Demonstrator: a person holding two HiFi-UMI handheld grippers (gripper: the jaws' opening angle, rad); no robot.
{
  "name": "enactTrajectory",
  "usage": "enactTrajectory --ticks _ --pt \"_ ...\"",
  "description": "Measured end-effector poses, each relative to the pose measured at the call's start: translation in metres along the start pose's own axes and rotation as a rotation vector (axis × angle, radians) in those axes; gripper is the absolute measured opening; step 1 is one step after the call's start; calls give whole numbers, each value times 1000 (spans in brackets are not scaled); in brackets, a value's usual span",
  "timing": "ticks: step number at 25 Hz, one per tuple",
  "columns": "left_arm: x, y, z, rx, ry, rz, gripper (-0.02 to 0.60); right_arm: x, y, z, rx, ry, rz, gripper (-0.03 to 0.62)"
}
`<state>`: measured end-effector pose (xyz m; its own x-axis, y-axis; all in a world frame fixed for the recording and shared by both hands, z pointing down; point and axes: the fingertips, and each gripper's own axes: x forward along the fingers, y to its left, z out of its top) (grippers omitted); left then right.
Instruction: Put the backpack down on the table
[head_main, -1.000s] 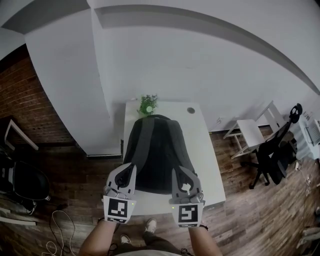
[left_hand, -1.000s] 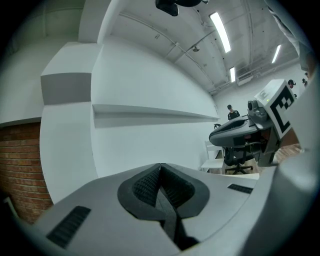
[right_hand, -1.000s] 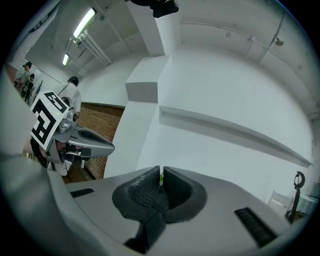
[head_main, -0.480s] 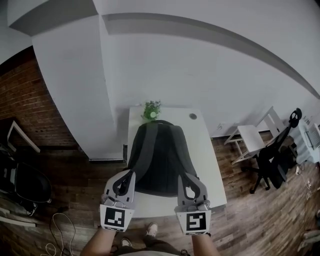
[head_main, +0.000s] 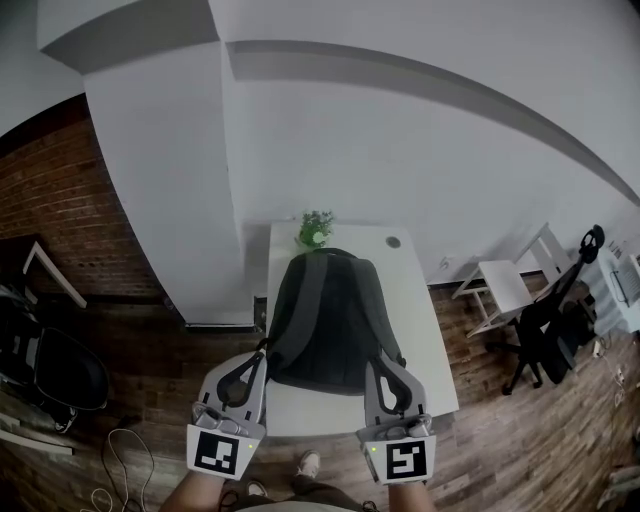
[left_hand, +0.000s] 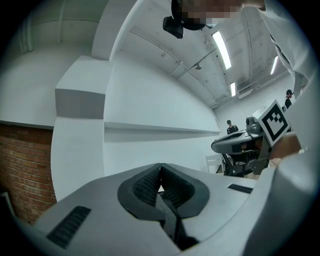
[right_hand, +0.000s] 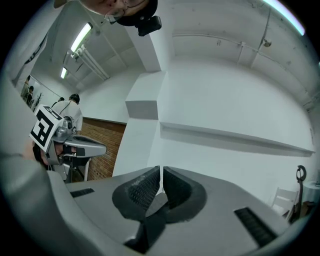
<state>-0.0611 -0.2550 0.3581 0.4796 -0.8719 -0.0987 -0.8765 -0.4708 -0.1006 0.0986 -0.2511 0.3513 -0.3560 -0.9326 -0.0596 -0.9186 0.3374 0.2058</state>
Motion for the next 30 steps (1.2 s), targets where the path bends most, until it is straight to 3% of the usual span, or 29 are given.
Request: enactTrajectory --ticks 11,30 --pt "-39 11 10 -12 16 -22 17 -39 9 7 4 54 -23 48" --pt "-50 20 17 -1 5 -45 17 -52 21 16 27 44 -48 44"
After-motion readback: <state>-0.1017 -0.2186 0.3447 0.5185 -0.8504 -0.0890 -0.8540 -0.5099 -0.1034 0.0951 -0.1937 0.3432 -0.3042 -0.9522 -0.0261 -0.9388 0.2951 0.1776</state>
